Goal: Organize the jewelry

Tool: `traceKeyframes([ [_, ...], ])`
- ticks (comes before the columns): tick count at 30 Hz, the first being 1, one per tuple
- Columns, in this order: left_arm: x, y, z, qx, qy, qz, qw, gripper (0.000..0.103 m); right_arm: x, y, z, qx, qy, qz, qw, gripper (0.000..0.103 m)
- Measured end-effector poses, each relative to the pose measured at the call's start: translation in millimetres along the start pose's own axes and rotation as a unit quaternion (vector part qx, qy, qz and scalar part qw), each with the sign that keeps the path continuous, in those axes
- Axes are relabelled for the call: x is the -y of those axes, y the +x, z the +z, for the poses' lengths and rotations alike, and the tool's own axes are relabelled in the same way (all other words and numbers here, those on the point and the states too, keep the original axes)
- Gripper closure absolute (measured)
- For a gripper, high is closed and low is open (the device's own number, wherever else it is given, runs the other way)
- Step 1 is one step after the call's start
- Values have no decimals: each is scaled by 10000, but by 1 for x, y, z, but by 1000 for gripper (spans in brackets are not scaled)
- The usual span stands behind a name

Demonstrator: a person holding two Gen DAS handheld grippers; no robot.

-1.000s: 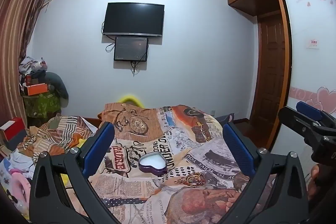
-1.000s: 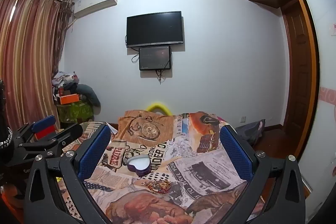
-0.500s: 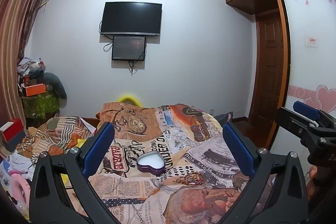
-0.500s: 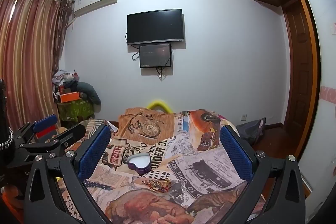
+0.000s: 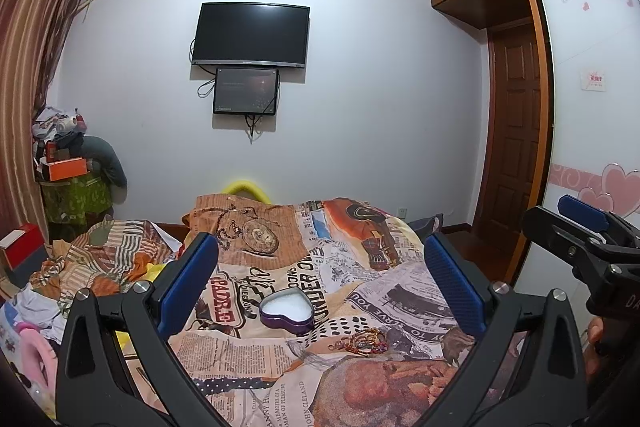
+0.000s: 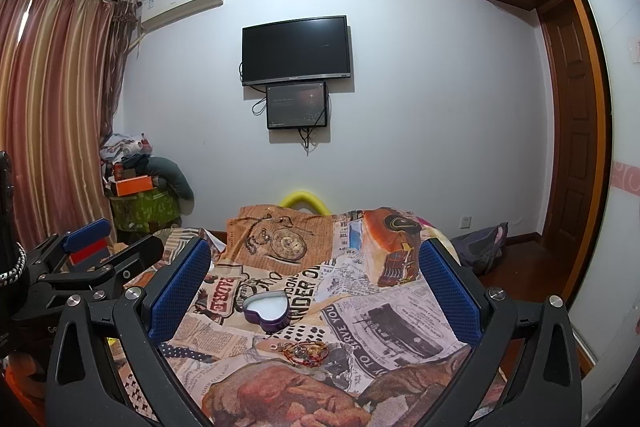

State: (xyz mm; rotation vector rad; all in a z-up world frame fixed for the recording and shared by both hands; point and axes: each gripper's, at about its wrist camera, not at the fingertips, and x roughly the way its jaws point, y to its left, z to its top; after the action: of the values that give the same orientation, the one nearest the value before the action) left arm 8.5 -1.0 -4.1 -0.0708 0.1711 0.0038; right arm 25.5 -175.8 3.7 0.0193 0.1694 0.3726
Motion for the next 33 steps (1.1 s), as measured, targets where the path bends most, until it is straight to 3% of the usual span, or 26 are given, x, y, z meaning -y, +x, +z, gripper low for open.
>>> traceKeyframes([
  [33,0,1,-4,-55,-36,3,10000,0,-6,-1,-1,-39,-4,-3,10000,0],
])
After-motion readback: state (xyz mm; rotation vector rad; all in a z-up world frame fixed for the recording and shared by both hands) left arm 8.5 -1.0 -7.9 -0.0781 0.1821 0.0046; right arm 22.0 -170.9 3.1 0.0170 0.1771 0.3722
